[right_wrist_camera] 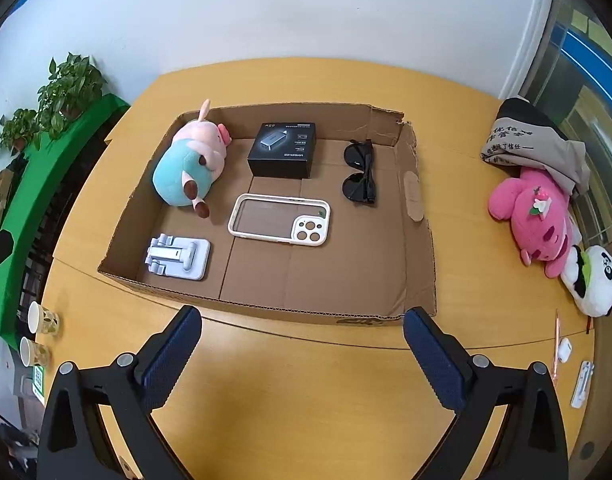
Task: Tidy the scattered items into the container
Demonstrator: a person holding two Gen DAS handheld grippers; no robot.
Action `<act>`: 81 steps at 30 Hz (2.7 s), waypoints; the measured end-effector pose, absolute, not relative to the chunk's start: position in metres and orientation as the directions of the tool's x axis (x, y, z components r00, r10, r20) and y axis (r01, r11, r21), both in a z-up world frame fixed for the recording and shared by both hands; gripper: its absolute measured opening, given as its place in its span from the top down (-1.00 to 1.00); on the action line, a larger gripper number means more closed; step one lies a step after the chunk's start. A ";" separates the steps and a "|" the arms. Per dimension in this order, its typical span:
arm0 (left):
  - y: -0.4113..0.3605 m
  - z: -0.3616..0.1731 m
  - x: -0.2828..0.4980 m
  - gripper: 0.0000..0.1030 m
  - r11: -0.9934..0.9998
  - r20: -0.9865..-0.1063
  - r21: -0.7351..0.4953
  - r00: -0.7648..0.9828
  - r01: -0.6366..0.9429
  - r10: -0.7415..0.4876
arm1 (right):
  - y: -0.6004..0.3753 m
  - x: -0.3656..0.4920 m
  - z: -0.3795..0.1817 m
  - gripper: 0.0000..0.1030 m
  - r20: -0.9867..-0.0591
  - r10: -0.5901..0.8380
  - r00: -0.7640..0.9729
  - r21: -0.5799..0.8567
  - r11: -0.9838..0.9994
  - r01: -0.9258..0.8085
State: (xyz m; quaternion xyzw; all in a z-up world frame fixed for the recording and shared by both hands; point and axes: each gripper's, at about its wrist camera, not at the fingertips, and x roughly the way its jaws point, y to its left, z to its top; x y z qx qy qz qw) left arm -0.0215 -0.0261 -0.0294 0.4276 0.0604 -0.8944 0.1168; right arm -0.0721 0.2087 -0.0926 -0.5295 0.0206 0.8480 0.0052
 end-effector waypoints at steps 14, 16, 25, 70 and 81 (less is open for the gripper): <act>-0.016 -0.043 -0.054 -0.68 -0.976 -0.800 0.004 -0.585 0.216 -0.132 | 0.208 -0.079 -0.102 -0.98 -0.902 0.023 -0.431 -0.026 -1.000 0.001; -0.014 -0.048 -0.056 -0.68 -0.978 -0.807 0.013 -0.576 0.210 -0.134 | 0.207 -0.081 -0.105 -0.98 -0.905 0.018 -0.425 -0.023 -1.000 0.005; -0.015 -0.059 -0.064 -0.68 -0.975 -0.820 0.014 -0.555 0.222 -0.138 | 0.208 -0.088 -0.111 -0.98 -0.901 0.002 -0.434 -0.010 -1.000 0.018; 0.003 -0.063 -0.081 -0.68 -0.980 -0.825 0.041 -0.547 0.194 -0.143 | 0.224 -0.087 -0.105 -0.98 -0.894 -0.017 -0.447 0.037 -0.999 -0.036; 0.013 -0.064 -0.085 -0.68 -0.984 -0.827 0.045 -0.547 0.172 -0.133 | 0.233 -0.083 -0.103 -0.98 -0.893 -0.012 -0.449 0.042 -0.997 -0.057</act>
